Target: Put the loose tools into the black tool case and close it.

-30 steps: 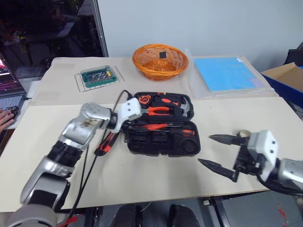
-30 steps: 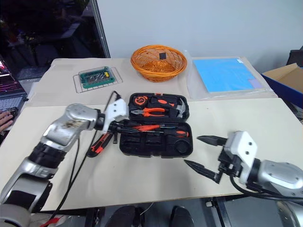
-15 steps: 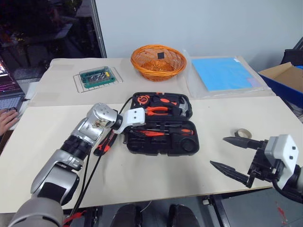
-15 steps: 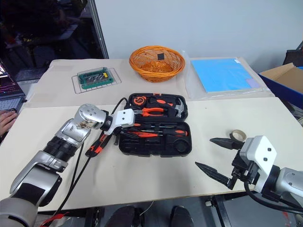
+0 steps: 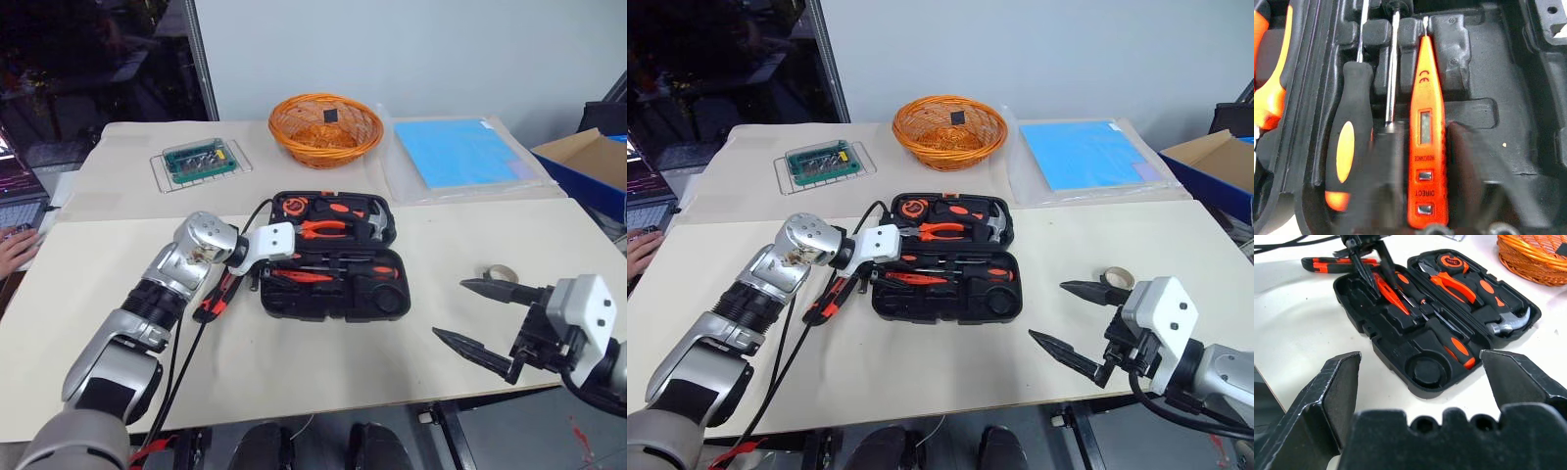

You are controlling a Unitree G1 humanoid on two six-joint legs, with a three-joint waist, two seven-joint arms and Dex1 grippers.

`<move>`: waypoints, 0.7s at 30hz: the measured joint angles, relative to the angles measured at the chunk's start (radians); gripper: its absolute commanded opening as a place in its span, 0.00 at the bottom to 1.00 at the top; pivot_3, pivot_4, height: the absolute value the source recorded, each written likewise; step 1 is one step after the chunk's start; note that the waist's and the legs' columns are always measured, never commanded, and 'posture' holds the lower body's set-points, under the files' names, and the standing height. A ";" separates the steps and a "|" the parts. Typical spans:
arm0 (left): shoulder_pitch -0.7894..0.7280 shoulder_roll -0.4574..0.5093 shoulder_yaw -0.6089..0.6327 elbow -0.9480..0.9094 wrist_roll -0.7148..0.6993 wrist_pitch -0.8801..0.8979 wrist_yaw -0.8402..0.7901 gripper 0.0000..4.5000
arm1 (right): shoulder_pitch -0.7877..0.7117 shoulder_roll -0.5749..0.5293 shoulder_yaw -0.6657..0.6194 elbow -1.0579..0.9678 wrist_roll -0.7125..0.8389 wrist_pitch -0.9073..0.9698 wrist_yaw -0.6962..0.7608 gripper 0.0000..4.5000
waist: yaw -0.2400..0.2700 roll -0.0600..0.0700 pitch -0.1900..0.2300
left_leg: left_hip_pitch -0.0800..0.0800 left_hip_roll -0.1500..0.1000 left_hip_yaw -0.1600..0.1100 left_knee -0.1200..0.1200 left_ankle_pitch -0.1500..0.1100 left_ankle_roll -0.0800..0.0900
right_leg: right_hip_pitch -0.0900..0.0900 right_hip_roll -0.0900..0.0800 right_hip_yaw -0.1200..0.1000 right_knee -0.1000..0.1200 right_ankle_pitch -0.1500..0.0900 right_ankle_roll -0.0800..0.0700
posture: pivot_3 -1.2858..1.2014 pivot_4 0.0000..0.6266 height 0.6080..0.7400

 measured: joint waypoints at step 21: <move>0.289 -0.088 0.110 -0.296 -0.063 0.185 0.317 0.02 | -0.012 -0.014 0.034 0.003 0.000 0.001 -0.019 1.00 | 0.003 0.003 -0.004 | 0.005 0.000 -0.001 0.003 -0.001 0.001 | 0.006 -0.001 0.000 -0.002 0.002 0.003 | 0.52 0.24 1.00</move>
